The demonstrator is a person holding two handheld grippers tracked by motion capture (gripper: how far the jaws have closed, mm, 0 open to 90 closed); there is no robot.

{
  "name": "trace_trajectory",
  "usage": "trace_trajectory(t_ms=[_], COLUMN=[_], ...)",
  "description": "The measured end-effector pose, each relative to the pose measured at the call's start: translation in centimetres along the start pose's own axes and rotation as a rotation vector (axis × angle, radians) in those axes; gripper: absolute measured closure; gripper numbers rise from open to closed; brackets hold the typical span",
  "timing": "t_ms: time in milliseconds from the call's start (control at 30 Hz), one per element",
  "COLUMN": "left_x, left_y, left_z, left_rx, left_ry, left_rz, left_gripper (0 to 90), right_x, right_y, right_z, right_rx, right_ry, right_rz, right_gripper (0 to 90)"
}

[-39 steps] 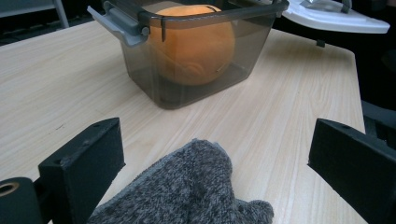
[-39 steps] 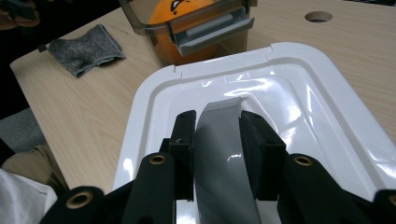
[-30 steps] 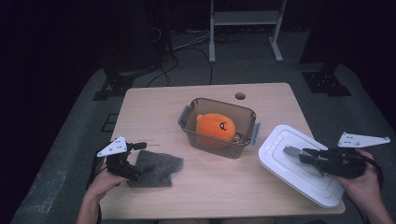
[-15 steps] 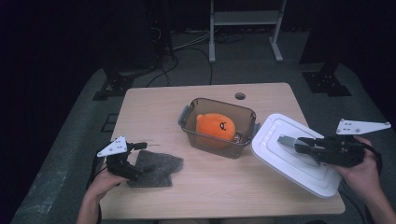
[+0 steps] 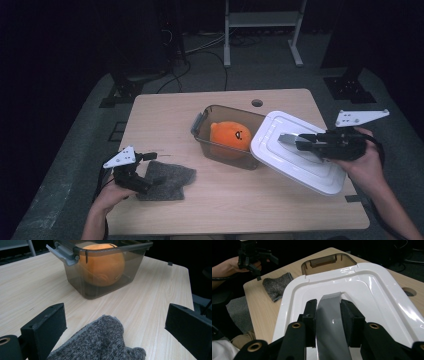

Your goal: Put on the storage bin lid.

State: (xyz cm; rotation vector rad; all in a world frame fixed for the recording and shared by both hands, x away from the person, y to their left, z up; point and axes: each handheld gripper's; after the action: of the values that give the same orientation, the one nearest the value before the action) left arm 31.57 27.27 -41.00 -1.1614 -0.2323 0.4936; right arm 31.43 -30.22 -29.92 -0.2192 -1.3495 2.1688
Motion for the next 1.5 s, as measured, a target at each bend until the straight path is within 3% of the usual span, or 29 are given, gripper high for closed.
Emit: trace_trajectory(t_ms=[433,1033,1500], left_x=[0.0,0.1,0.2], left_y=[-0.1,0.1,0.1], left_z=[0.1,0.0,0.0], left_rx=[-0.004,-0.006,-0.009], left_ry=[0.005,0.006,0.002], left_rz=[-0.002,0.01,0.007], left_gripper=[2.8,2.8,2.8], right_x=[0.2,0.0,-0.5], right_y=[-3.9,-6.9,-8.3], right_z=[-3.4,-7.2,-10.1], right_rx=[-0.008,0.023,0.037], right_ry=[-0.063,-0.1,-0.126], right_rz=[0.037,0.062,0.07], right_gripper=[66.2,66.2,66.2])
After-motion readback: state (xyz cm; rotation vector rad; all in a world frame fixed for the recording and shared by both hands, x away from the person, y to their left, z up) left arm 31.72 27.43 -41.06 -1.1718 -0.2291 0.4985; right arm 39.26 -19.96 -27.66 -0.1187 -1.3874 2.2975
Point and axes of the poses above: each handheld gripper's, and its own axes: z roughly backward along the jaws, y roughly out of its underside, x roughly to its left, and after that the axes turned 1 degree about -y, right-handed
